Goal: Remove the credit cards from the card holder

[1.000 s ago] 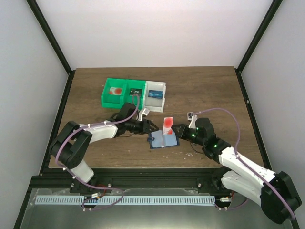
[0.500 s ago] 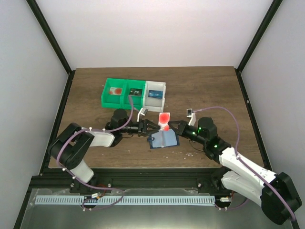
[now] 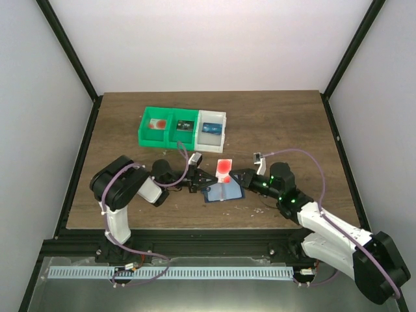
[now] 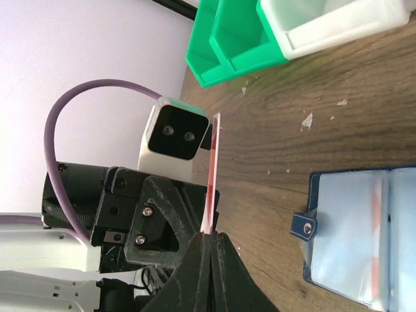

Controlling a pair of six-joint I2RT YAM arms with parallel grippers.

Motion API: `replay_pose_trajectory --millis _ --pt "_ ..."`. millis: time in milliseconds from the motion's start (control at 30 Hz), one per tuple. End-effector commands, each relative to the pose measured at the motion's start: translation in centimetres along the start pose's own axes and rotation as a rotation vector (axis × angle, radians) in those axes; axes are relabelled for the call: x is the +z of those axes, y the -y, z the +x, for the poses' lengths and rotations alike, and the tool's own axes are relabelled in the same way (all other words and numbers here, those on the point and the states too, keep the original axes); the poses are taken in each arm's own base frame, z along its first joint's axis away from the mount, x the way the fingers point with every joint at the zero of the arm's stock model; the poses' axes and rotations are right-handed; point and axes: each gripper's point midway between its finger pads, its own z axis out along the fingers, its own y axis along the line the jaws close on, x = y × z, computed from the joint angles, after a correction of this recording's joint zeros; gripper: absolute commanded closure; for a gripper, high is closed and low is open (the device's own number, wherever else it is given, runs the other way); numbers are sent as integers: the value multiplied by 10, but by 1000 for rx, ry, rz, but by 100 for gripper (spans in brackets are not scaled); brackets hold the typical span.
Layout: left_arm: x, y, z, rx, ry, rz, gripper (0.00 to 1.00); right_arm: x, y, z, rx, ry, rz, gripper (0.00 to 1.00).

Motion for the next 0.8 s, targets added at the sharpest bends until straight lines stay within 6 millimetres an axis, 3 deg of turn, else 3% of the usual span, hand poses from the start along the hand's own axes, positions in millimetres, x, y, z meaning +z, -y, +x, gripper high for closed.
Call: replay_pose_trajectory --millis 0,167,367,467,600,767 --pt "-9 48 8 234 14 147 100 -2 -22 0 -34 -21 -85 100" --pt "-8 48 6 289 21 93 100 -2 -20 4 -35 -36 -91 98" --pt "-8 50 7 362 0 21 100 -4 -34 -5 -159 -36 -70 69" --pt "-11 50 11 398 -25 -20 100 -10 -44 -14 -259 -31 -28 59" --pt "-11 46 13 480 -81 -112 100 -20 -55 -24 -373 -25 19 53" --pt "-16 44 15 555 -145 -290 100 -25 -61 -20 -452 -99 51 48"
